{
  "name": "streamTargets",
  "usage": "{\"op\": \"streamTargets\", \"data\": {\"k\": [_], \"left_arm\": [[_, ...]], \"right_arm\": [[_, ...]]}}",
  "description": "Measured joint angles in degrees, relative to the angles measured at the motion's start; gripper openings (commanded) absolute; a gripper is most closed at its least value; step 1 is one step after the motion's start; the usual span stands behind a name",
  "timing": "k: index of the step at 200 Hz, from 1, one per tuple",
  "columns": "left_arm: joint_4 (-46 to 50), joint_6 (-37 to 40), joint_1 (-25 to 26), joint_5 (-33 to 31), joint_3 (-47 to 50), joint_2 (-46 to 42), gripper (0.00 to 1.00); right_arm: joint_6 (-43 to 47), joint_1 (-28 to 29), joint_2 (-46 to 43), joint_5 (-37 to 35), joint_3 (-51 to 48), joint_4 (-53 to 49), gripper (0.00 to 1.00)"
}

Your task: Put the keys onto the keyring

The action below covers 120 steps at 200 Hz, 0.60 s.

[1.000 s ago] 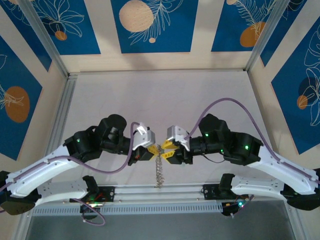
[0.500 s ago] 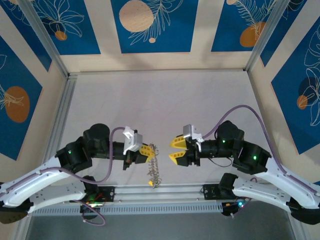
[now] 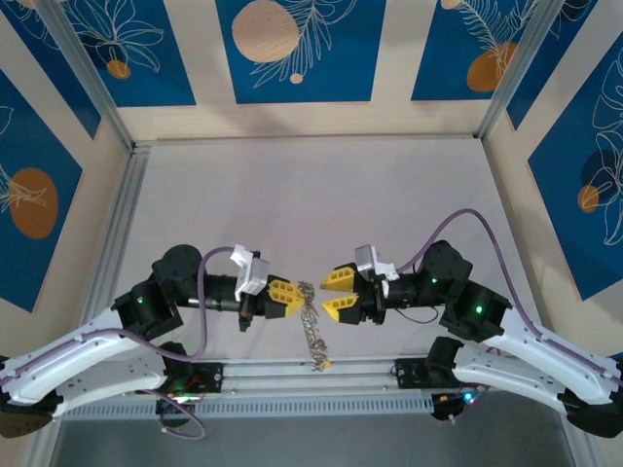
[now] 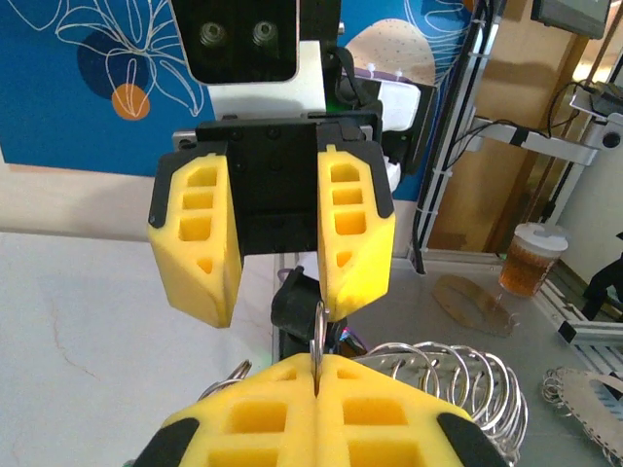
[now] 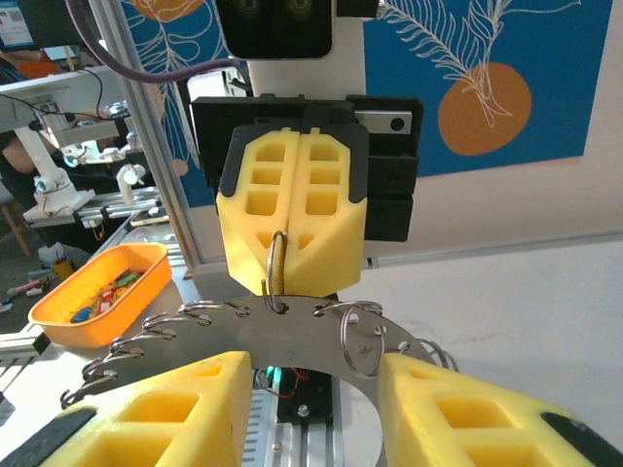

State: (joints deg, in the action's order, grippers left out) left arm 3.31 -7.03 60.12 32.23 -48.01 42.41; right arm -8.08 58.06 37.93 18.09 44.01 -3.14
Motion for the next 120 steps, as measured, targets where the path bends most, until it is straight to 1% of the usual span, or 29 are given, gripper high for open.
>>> {"op": "streamTargets", "data": {"k": [57, 86, 120], "left_arm": [[-3.1, -0.6, 0.0, 0.4, 0.5, 0.1, 0.0], [-4.6, -1.3, 0.0, 0.4, 1.1, 0.3, 0.0], [-5.4, -1.7, 0.0, 0.5, 1.5, 0.9, 0.0]], "right_arm": [[-1.4, 0.8, 0.5, 1.7, -2.6, 8.3, 0.4], [-1.7, 1.2, 0.6, 1.7, -3.1, 10.6, 0.39], [-2.1, 1.6, 1.7, 1.7, -3.4, 12.9, 0.37]]}}
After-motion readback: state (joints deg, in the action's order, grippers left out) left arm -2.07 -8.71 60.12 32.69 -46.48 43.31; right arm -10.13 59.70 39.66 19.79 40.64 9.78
